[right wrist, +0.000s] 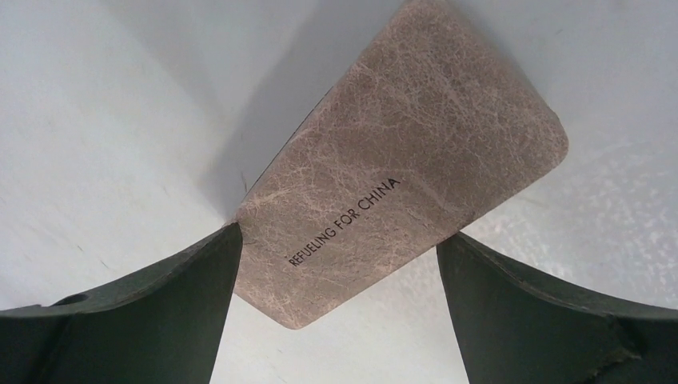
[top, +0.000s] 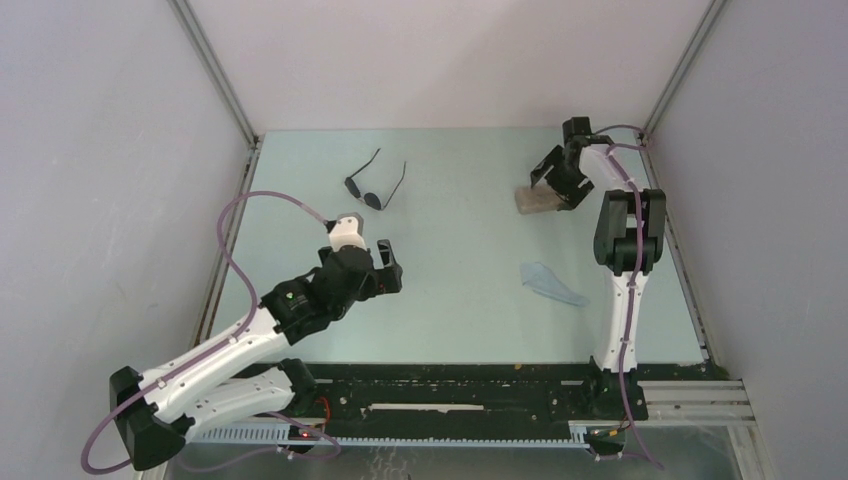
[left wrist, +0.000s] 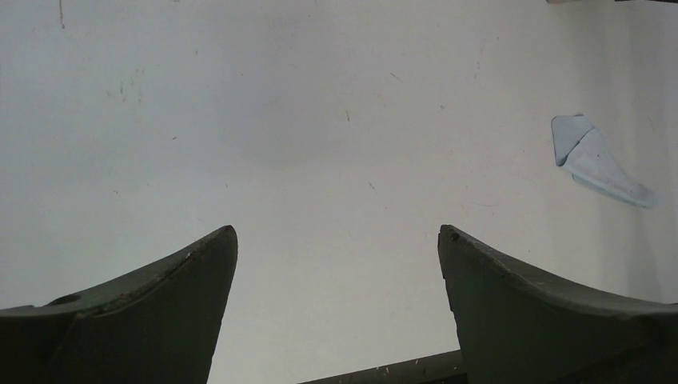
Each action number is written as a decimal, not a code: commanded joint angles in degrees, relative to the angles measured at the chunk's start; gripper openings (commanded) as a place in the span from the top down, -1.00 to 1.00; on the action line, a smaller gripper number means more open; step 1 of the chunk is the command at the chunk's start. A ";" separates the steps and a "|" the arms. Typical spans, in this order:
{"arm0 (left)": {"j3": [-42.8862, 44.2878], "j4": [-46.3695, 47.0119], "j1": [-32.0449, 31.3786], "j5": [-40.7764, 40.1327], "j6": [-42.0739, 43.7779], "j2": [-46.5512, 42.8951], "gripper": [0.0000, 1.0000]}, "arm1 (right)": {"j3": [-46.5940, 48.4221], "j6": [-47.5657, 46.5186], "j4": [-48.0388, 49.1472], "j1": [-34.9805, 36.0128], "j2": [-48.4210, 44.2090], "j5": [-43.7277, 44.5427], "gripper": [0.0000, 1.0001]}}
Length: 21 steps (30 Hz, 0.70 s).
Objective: Organize the sunglasses
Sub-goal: Move the sunglasses case at the center of the board.
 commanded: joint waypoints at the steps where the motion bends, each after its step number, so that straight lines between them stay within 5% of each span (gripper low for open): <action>1: 1.55 2.67 -0.25 1.41 1.77 1.25 -1.00 | -6.40 -16.27 -5.87 3.34 -4.89 -1.98 -0.99; 9: 1.66 4.69 -0.38 3.22 1.82 4.19 -1.00 | -14.75 -13.13 0.09 0.74 -14.89 -1.54 -0.99; 21: 0.83 4.65 -0.37 3.12 1.70 3.05 -1.00 | -7.52 -5.35 0.14 6.67 -8.30 4.71 -0.99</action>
